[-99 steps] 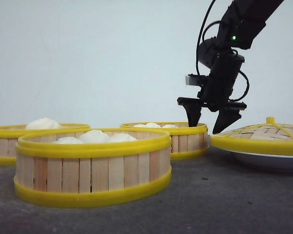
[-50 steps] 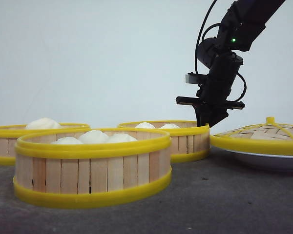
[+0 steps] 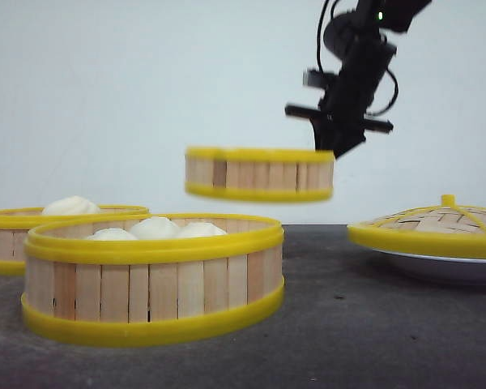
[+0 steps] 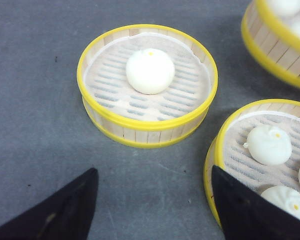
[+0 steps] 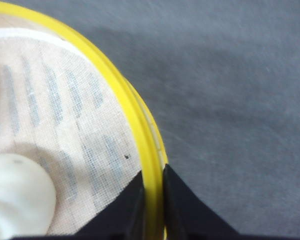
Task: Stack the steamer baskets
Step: 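Grip the basket rim with the right gripper and lift it up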
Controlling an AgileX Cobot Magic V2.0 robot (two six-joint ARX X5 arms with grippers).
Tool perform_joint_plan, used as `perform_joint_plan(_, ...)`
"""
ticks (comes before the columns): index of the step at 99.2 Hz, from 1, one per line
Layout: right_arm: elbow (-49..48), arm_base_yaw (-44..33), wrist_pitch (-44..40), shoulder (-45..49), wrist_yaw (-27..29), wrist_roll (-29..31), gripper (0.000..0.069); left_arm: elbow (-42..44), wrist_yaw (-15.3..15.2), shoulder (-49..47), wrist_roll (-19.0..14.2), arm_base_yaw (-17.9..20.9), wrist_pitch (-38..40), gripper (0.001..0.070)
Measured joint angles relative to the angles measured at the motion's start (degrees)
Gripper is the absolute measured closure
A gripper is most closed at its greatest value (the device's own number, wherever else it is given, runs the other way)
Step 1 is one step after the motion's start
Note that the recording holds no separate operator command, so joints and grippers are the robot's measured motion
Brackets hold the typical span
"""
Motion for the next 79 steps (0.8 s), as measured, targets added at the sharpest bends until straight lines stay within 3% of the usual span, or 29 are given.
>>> perform_joint_plan(24,7.0,1.2,-13.5,-0.2,-1.4,1.3,0.0664,0.0,0.0,0.0,0.2,0.0,0.0,0.0274)
perform_joint_plan(56,7.2,4.7,-27.7,-7.9,-0.8,2.2,0.0664,0.0,0.0,0.0,0.3,0.0,0.0,0.0274)
perform_joint_plan(79,7.3,11.0,-31.3,-16.1,7.2,2.5,0.0664,0.0,0.0,0.0,0.5,0.0,0.0,0.0274)
